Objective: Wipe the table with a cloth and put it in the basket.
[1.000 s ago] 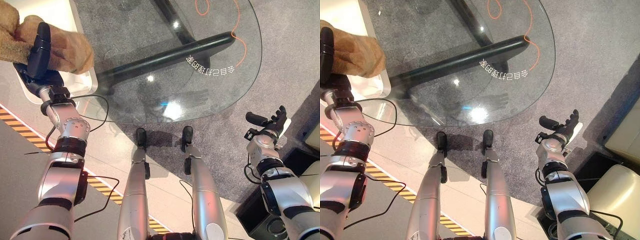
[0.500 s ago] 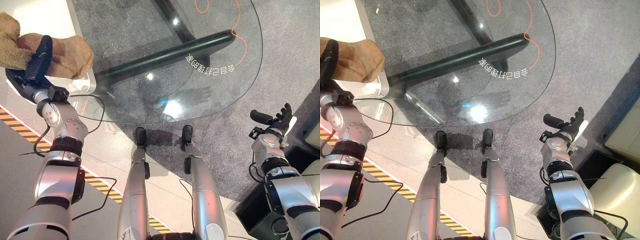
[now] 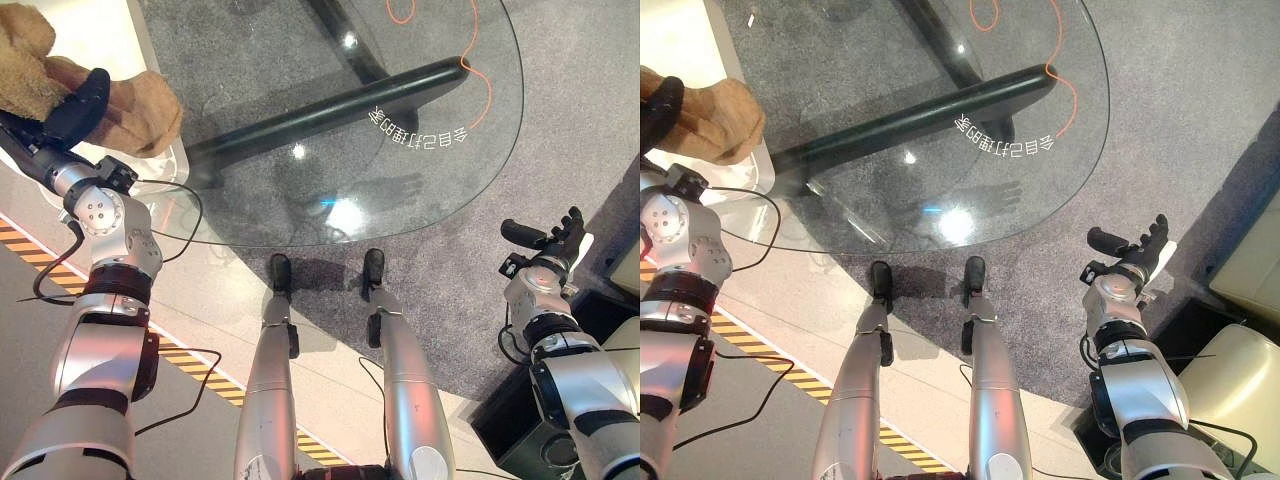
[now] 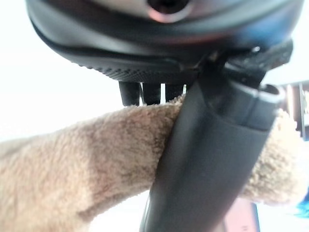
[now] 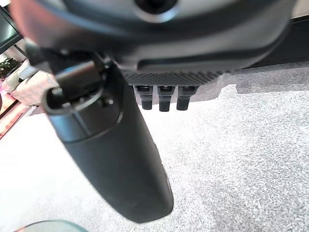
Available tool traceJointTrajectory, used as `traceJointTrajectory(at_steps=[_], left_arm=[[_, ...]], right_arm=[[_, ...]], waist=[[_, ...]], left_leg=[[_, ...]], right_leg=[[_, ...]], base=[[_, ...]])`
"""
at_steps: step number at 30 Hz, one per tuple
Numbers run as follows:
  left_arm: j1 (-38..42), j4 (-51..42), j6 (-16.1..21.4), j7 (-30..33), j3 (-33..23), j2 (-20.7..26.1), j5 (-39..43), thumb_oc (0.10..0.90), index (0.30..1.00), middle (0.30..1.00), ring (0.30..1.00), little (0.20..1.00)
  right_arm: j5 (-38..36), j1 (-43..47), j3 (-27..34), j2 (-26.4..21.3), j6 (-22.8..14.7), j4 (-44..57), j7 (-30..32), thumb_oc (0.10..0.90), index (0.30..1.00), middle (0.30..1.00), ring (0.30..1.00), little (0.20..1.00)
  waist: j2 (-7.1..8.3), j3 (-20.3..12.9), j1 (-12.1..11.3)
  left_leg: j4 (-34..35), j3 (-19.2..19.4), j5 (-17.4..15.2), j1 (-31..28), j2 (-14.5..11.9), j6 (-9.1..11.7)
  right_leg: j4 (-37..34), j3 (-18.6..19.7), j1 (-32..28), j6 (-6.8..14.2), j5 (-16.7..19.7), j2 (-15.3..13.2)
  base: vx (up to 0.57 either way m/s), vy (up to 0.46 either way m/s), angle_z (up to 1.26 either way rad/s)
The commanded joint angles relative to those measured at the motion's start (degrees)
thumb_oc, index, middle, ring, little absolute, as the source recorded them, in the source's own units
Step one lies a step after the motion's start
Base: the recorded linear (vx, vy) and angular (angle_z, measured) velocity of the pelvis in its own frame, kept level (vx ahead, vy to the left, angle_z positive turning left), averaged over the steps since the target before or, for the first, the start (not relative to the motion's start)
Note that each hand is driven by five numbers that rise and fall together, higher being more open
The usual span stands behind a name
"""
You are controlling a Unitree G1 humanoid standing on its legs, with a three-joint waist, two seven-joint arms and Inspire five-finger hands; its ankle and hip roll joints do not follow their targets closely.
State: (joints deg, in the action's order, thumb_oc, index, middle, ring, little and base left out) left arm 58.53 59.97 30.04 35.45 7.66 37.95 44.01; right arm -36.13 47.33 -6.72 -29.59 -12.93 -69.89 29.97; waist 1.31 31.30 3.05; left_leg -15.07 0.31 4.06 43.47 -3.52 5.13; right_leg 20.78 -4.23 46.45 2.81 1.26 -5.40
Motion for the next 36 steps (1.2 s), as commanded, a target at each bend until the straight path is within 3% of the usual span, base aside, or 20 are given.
traceJointTrajectory(at_steps=[1,14,22,24,36], left_arm=[[4.5,0.0,3.1,2.8,-1.7,8.5,-4.6,0.100,0.300,0.300,0.300,0.200],[4.2,4.1,-6.4,-0.4,-1.1,8.9,-1.7,0.100,0.300,0.300,0.300,0.200],[5.1,7.7,-14.7,-1.4,0.2,9.8,-1.2,0.100,0.300,0.300,0.300,0.200],[5.6,8.4,-16.2,-0.9,0.6,9.9,-2.0,0.800,0.900,0.900,0.900,0.900],[7.0,11.0,-20.4,2.3,2.7,11.0,-6.4,0.800,0.900,0.900,0.900,0.900]], right_arm=[[-1.2,-1.7,-0.1,-6.7,-4.2,-1.0,1.0,0.800,0.900,0.900,0.900,0.900],[-0.6,-0.9,-0.3,-7.2,-3.9,-1.4,0.9,0.800,0.900,0.900,0.900,0.900],[-0.4,-0.5,-0.7,-7.8,-4.0,-1.8,0.1,0.800,0.900,0.900,0.900,0.900],[-0.5,0.0,-1.1,-7.8,-3.7,-1.9,0.2,0.800,0.900,0.900,0.900,0.900],[-0.6,0.7,-1.7,-8.5,-3.4,-2.4,-0.4,0.800,0.900,0.900,0.900,0.900]], waist=[[-0.85,-1.5,-0.7],[-0.92,-1.5,-0.4],[-1.19,-1.5,0.0],[-1.20,-1.5,0.0],[-1.25,-1.5,0.3]], left_leg=[[-4.1,2.4,-6.4,-1.4,3.5,-1.6],[-4.4,2.6,-6.3,-1.3,3.4,-1.5],[-4.5,2.6,-6.0,-1.3,3.3,-1.6],[-4.4,2.6,-6.0,-1.3,3.3,-1.6],[-4.5,2.6,-5.7,-1.2,3.1,-1.5]], right_leg=[[2.1,-3.0,-3.2,-1.4,-7.4,5.4],[2.1,-3.0,-3.1,-1.3,-7.2,5.3],[2.2,-2.8,-3.0,-1.2,-7.0,5.3],[2.1,-2.8,-2.9,-1.2,-6.9,5.3],[2.2,-2.4,-2.8,-1.1,-6.7,5.4]], base=[[0.00,0.000,0.00],[0.00,0.000,0.00],[0.00,0.000,0.00],[0.00,0.000,0.00],[0.00,0.000,0.00]])
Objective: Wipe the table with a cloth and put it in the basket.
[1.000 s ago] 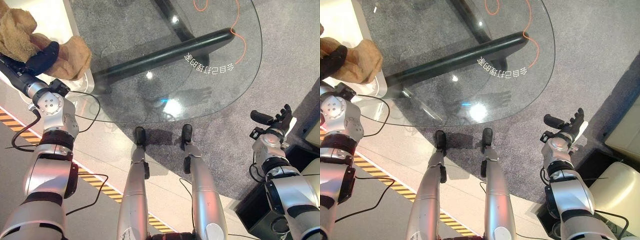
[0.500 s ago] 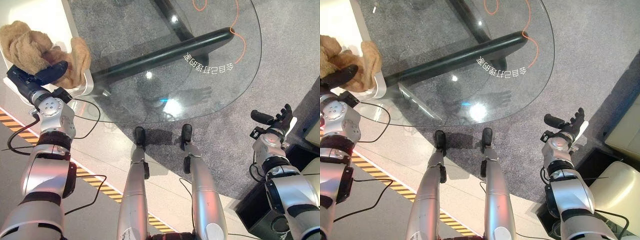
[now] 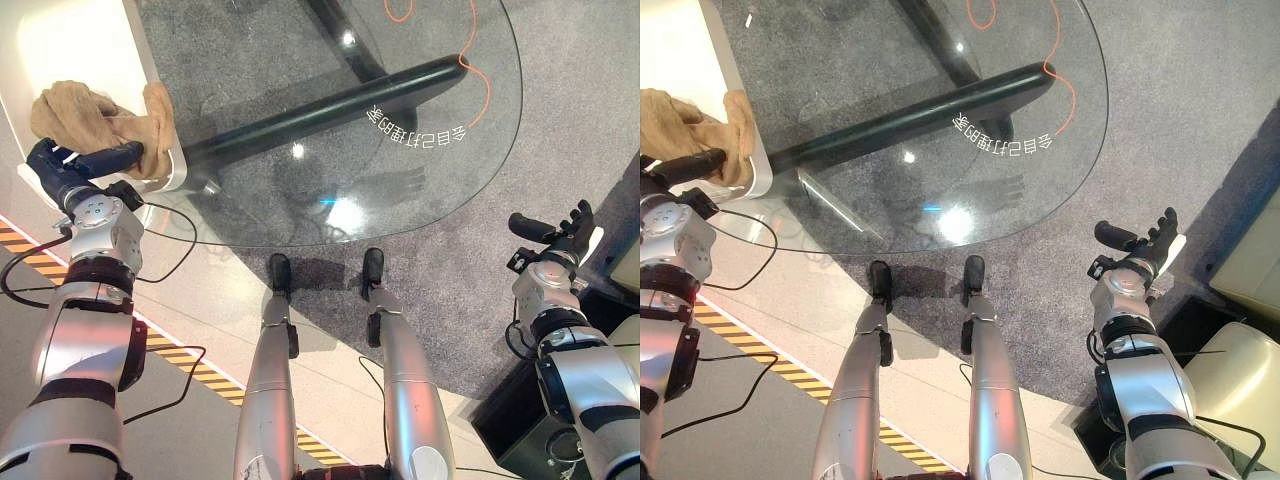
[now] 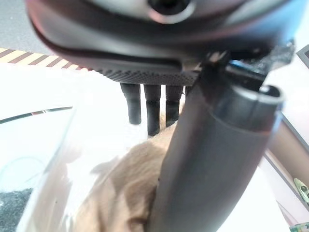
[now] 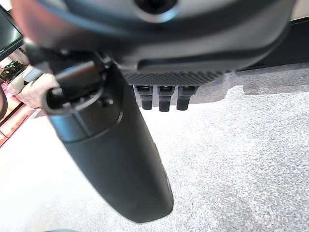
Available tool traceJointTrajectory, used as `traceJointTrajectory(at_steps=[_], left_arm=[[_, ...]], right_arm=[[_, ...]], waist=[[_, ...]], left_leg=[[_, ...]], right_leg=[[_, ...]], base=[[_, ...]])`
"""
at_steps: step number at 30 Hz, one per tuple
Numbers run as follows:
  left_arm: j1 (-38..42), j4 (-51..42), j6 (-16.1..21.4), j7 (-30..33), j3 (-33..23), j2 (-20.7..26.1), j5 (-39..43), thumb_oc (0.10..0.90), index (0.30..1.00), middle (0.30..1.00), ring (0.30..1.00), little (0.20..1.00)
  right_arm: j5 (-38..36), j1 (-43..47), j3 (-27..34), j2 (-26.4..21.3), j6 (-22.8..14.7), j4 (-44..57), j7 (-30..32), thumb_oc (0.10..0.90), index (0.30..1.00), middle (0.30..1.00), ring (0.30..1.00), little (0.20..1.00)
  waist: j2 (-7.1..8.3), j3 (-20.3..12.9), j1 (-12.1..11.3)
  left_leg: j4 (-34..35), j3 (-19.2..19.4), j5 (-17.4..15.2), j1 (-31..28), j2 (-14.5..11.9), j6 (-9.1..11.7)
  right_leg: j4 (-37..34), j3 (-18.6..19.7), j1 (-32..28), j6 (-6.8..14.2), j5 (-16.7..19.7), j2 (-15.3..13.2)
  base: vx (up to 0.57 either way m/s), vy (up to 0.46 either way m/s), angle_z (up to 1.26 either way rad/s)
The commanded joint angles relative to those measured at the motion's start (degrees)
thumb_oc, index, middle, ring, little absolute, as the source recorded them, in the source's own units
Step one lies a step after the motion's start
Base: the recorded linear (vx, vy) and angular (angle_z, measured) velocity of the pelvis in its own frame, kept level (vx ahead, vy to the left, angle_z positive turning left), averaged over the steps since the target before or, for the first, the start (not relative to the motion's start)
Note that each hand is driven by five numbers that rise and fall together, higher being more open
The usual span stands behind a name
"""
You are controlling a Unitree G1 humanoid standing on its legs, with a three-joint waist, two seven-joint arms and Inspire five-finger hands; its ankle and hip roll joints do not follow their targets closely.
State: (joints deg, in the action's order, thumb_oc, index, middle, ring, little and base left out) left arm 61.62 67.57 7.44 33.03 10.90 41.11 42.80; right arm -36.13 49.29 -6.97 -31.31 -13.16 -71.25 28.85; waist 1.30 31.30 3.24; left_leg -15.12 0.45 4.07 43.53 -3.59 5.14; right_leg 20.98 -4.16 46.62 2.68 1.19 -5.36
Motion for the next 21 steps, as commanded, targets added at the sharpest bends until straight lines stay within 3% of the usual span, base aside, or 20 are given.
traceJointTrajectory(at_steps=[1,15,18,21], left_arm=[[3.9,3.4,2.0,5.1,-0.5,7.9,-5.6,0.800,0.900,0.900,0.900,0.900],[4.2,4.1,1.4,9.1,0.0,8.5,-7.7,0.800,0.900,0.900,0.900,0.900],[4.2,3.5,4.7,11.0,-0.1,8.5,-8.0,0.800,0.900,0.900,0.900,0.900],[4.1,0.3,14.9,16.1,-0.8,8.7,-10.8,0.800,0.900,0.900,0.900,0.900]], right_arm=[[-0.7,-1.3,-1.6,-6.7,-3.3,-1.0,0.7,0.800,0.900,0.900,0.900,0.900],[-1.1,-1.6,-1.9,-6.5,-3.3,-1.1,0.5,0.800,0.900,0.900,0.900,0.900],[-1.1,-1.6,-1.8,-6.5,-3.2,-1.0,0.6,0.800,0.900,0.900,0.900,0.900],[-1.4,-2.1,-2.1,-6.1,-3.3,-0.5,1.1,0.800,0.900,0.900,0.900,0.900]], waist=[[-1.20,-1.5,0.1],[-1.08,-1.5,-0.1],[-1.07,-1.5,-0.1],[-1.00,-1.5,-0.2]], left_leg=[[-4.5,2.4,-5.6,-1.2,3.2,-1.6],[-4.4,2.3,-5.3,-1.2,3.2,-1.5],[-4.6,2.2,-5.4,-1.2,3.2,-1.5],[-4.4,2.1,-5.5,-1.3,3.2,-1.4]], right_leg=[[1.9,-2.5,-3.0,-1.0,-6.6,5.4],[1.8,-2.6,-3.2,-1.1,-6.4,5.4],[1.9,-2.6,-3.1,-1.0,-6.4,5.4],[1.8,-2.4,-3.2,-1.1,-6.5,5.4]], base=[[0.00,0.000,0.00],[0.00,0.000,0.00],[0.00,0.000,0.00],[0.00,0.000,0.00]])
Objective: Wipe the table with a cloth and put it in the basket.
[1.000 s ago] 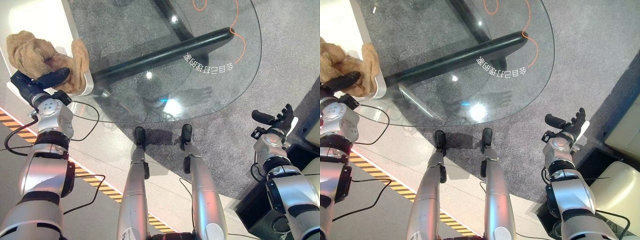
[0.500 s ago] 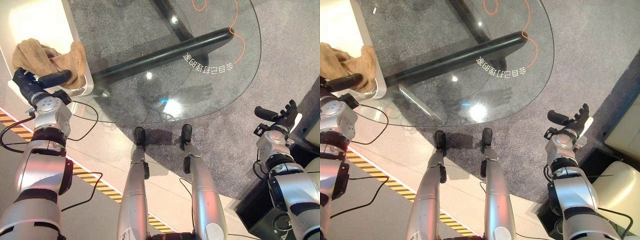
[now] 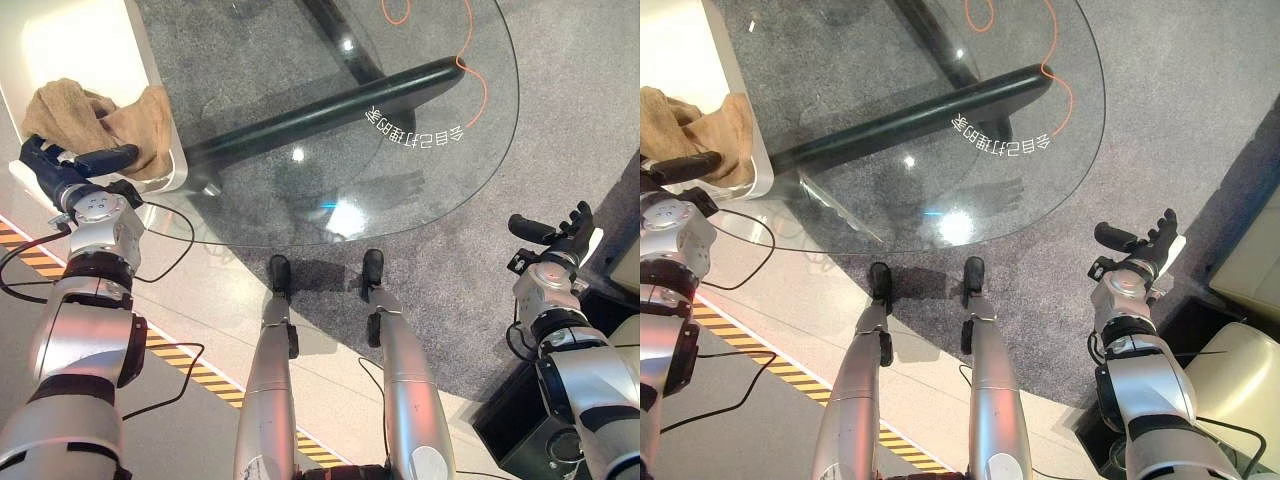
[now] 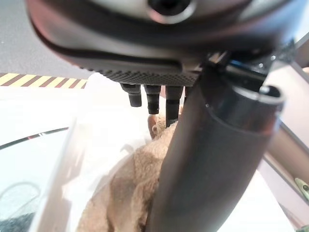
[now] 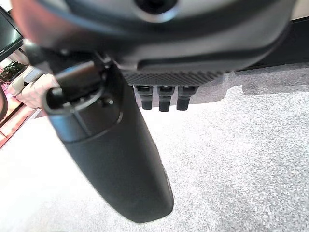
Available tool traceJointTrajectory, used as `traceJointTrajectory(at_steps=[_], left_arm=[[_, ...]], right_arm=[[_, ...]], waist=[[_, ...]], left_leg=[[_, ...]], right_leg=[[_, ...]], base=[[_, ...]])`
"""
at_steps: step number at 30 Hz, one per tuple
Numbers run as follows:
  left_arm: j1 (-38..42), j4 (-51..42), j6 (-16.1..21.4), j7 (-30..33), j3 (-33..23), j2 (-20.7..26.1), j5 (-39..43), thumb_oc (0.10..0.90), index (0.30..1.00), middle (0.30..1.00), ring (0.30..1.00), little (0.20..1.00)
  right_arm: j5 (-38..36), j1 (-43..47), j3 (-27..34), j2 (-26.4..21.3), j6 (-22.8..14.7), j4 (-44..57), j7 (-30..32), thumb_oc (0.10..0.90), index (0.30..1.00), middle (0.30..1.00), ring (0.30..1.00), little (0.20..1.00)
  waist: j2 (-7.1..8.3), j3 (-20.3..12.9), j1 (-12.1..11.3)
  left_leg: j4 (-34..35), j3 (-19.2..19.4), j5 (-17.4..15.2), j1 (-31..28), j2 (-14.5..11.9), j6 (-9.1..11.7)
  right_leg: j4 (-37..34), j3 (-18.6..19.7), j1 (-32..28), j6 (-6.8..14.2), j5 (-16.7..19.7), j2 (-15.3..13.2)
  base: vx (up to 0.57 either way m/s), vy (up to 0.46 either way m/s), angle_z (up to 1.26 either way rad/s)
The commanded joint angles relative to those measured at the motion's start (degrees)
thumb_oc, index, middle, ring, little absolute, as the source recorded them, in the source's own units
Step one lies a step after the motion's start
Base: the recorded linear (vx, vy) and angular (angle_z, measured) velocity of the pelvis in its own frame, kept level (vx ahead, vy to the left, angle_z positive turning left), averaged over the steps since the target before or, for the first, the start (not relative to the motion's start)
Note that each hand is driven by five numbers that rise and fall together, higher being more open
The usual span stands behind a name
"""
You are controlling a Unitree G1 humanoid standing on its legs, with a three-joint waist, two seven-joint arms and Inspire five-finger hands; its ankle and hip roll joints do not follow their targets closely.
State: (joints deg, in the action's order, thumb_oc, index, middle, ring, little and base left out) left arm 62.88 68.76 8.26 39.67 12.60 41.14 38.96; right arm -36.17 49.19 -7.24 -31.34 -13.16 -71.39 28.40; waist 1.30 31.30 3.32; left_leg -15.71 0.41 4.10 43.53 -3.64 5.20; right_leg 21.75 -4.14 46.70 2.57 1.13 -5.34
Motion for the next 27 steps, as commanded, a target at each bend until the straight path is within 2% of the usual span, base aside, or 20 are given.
traceJointTrajectory(at_steps=[1,2,5,9,17,27], left_arm=[[2.7,-2.6,16.4,12.9,-2.9,8.6,-9.4,0.800,0.900,0.900,0.900,0.900],[2.3,-4.4,19.5,16.0,-3.2,8.5,-11.2,0.800,0.900,0.900,0.900,0.900],[1.2,-8.8,24.6,24.2,-4.4,7.9,-18.4,0.800,0.900,0.900,0.900,0.900],[1.4,-13.8,27.0,31.0,-5.2,7.2,-25.2,0.800,0.900,0.900,0.900,0.900],[4.2,-16.3,27.1,35.9,-3.9,7.5,-31.4,0.800,0.900,0.900,0.900,0.900],[3.8,-14.2,25.4,39.2,-5.6,8.9,-29.2,0.800,0.900,0.900,0.900,0.900]], right_arm=[[-1.6,-2.7,-1.7,-6.1,-3.6,-0.1,1.4,0.800,0.900,0.900,0.900,0.900],[-1.6,-3.2,-1.4,-5.8,-3.9,0.0,1.7,0.800,0.900,0.900,0.900,0.900],[-2.2,-4.6,-1.4,-4.9,-4.9,0.5,2.6,0.800,0.900,0.900,0.900,0.900],[-2.8,-5.3,-1.4,-4.1,-5.3,0.7,3.4,0.800,0.900,0.900,0.900,0.900],[-2.6,-5.8,-1.0,-3.8,-5.6,0.6,3.0,0.800,0.900,0.900,0.900,0.900],[-2.1,-6.8,-0.3,-3.5,-6.3,0.3,2.7,0.800,0.900,0.900,0.900,0.900]], waist=[[-0.95,-1.5,-0.4],[-0.92,-1.5,-0.5],[-0.71,-1.5,-1.1],[-0.41,-1.5,-1.8],[-0.35,-1.5,-1.9],[-0.37,-1.5,-2.0]], left_leg=[[-3.8,2.1,-5.5,-1.3,3.3,-1.5],[-3.9,2.1,-5.6,-1.3,3.3,-1.5],[-3.9,1.8,-5.7,-1.3,3.5,-1.6],[-4.0,1.4,-6.0,-1.3,3.8,-1.7],[-4.2,1.5,-6.2,-1.4,3.8,-1.8],[-4.7,1.3,-6.5,-1.5,3.8,-1.9]], right_leg=[[1.2,-2.4,-3.3,-1.0,-6.5,5.4],[1.2,-2.4,-3.3,-1.0,-6.5,5.4],[1.2,-2.6,-3.3,-1.0,-6.4,5.3],[1.4,-3.0,-3.6,-1.1,-6.7,5.2],[1.7,-3.2,-3.7,-1.1,-6.8,5.1],[2.3,-3.3,-3.6,-1.2,-7.0,5.0]], base=[[0.00,0.000,0.00],[0.00,-0.037,0.01],[0.00,-0.057,0.02],[0.00,-0.046,0.00],[0.00,0.000,0.00],[0.00,0.000,0.00]])
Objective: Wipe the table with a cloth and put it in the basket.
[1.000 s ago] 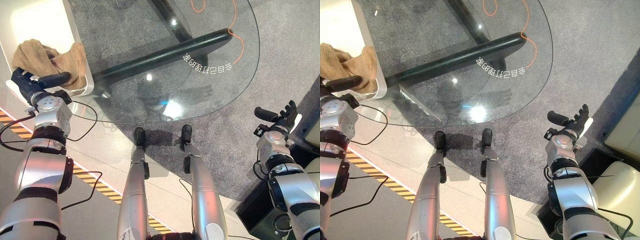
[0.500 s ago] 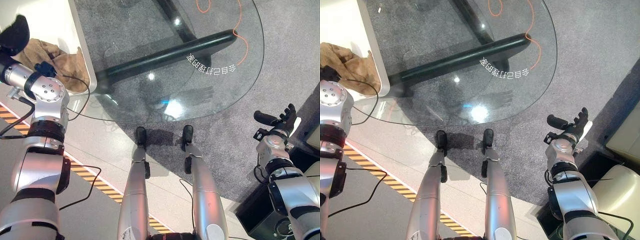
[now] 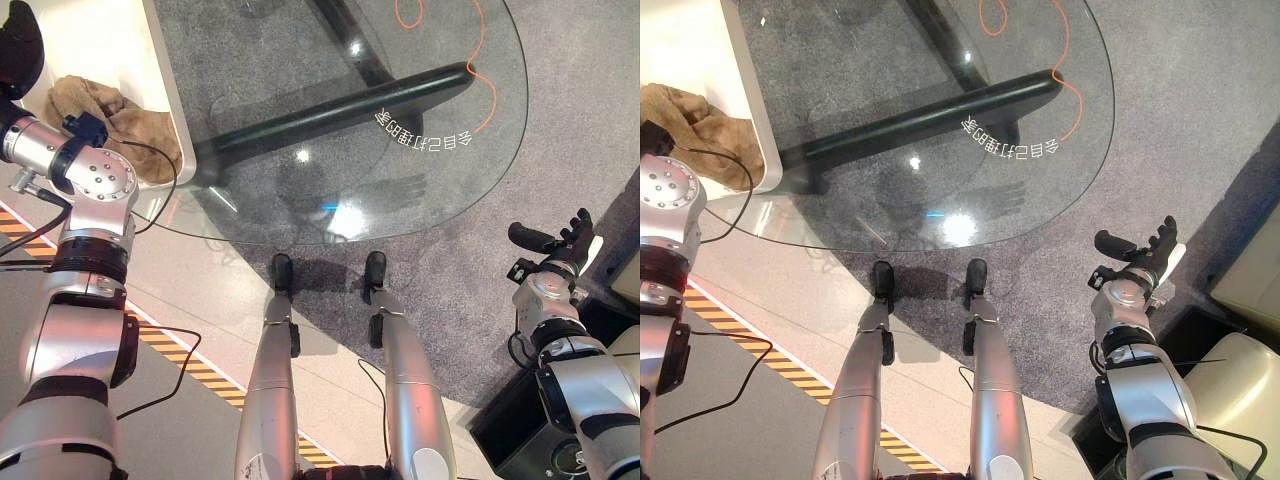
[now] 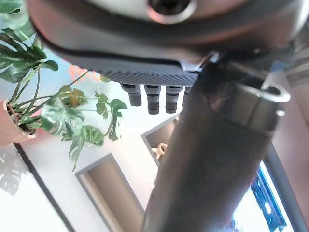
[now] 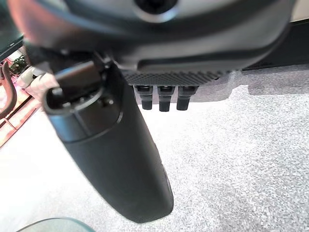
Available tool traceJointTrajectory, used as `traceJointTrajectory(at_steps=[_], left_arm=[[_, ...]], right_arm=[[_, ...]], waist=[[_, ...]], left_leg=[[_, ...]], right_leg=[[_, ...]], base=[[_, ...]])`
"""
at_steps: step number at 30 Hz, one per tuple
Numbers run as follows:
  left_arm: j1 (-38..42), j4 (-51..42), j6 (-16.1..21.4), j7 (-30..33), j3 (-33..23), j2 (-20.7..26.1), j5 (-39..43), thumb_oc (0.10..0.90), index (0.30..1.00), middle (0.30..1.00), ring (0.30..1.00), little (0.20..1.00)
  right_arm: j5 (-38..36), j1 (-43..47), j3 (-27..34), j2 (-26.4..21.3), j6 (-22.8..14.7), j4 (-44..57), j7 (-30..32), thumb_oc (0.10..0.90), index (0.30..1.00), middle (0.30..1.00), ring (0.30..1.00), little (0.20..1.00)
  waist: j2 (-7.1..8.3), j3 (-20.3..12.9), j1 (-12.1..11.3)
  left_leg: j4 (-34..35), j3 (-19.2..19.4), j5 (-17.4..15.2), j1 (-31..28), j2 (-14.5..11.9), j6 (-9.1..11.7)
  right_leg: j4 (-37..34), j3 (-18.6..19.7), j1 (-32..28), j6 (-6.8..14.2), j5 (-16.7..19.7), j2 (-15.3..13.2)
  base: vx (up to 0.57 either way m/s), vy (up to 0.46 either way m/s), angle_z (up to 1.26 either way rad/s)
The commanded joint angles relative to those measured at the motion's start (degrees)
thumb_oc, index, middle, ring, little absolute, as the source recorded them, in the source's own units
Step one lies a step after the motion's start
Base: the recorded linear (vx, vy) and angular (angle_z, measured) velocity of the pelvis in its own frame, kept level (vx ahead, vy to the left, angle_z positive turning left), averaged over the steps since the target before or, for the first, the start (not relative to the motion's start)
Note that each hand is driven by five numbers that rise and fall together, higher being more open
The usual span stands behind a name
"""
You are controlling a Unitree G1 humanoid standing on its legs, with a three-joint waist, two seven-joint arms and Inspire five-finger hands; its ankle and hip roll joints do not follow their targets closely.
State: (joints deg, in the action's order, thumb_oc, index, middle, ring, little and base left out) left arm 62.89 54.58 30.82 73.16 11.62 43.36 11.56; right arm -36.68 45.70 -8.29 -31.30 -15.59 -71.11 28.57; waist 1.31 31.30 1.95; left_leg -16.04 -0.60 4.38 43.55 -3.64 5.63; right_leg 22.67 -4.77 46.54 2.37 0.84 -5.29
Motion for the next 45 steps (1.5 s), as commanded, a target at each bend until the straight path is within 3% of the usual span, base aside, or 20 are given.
traceJointTrajectory(at_steps=[1,12,17,23,25,37,45], left_arm=[[3.5,0.5,2.7,5.5,-5.2,7.0,-0.6,0.800,0.900,0.900,0.900,0.900],[-2.7,7.8,-0.1,3.1,-9.9,9.3,6.1,0.800,0.900,0.900,0.900,0.900],[-5.3,10.3,-1.7,-0.6,-11.0,9.4,7.8,0.800,0.900,0.900,0.900,0.900],[-5.4,10.3,-1.7,-0.6,-11.0,9.4,7.9,0.800,0.900,0.900,0.900,0.900],[-14.8,13.2,-3.2,-7.9,-14.3,7.3,12.5,0.800,0.900,0.900,0.900,0.900],[-28.3,8.6,-5.1,-23.7,-18.4,1.5,16.4,0.800,0.900,0.900,0.900,0.900],[-37.5,5.7,-7.9,-35.1,-18.0,-3.2,16.4,0.800,0.900,0.900,0.900,0.900]], right_arm=[[-1.6,-3.5,1.0,-3.6,-4.0,0.1,2.4,0.800,0.900,0.900,0.900,0.900],[-1.8,-4.8,2.1,-4.3,-4.4,0.0,1.8,0.800,0.900,0.900,0.900,0.900],[-2.0,-4.7,2.1,-4.7,-4.2,0.1,1.6,0.800,0.900,0.900,0.900,0.900],[-2.0,-4.7,2.1,-4.7,-4.2,0.1,1.6,0.800,0.900,0.900,0.900,0.900],[-2.6,-5.8,3.6,-5.7,-4.2,-0.2,1.2,0.800,0.900,0.900,0.900,0.900],[-0.3,-12.0,7.6,-4.9,-3.9,1.7,1.4,0.800,0.900,0.900,0.900,0.900],[4.2,-18.3,9.6,-2.9,-1.5,3.1,1.2,0.800,0.900,0.900,0.900,0.900]], waist=[[-0.38,-1.5,-0.6],[-0.64,-1.5,-0.9],[-0.80,-1.5,-1.0],[-0.81,-1.5,-1.0],[-0.69,-1.5,-2.0],[-0.65,-1.7,-3.1],[-1.06,-5.2,-3.6]], left_leg=[[-4.5,2.3,-6.9,-1.5,3.8,-2.3],[-4.6,2.1,-7.0,-1.8,4.2,-2.3],[-4.5,1.9,-6.4,-1.5,4.5,-2.4],[-4.7,1.9,-6.9,-1.8,4.5,-2.4],[-4.6,1.7,-7.0,-3.0,5.1,-2.7],[-2.8,1.4,-7.0,-9.5,6.3,-3.2],[1.1,0.9,-6.9,-16.9,6.9,-3.7]], right_leg=[[1.5,-2.7,-3.4,-0.9,-6.8,4.9],[1.3,-2.9,-3.8,-1.1,-7.0,4.8],[1.1,-3.0,-3.6,-1.3,-6.6,4.8],[1.3,-3.0,-3.9,-1.2,-7.1,4.8],[1.0,-3.3,-4.9,-1.2,-7.1,4.9],[-0.8,-3.3,-11.6,0.1,-6.3,4.0],[-4.2,-2.7,-18.4,1.3,-5.3,2.7]], base=[[0.00,0.000,0.00],[0.00,0.000,0.00],[0.00,0.000,0.00],[0.01,0.000,0.03],[-0.04,0.007,-0.01],[0.00,0.005,0.03],[0.09,0.037,0.03]])
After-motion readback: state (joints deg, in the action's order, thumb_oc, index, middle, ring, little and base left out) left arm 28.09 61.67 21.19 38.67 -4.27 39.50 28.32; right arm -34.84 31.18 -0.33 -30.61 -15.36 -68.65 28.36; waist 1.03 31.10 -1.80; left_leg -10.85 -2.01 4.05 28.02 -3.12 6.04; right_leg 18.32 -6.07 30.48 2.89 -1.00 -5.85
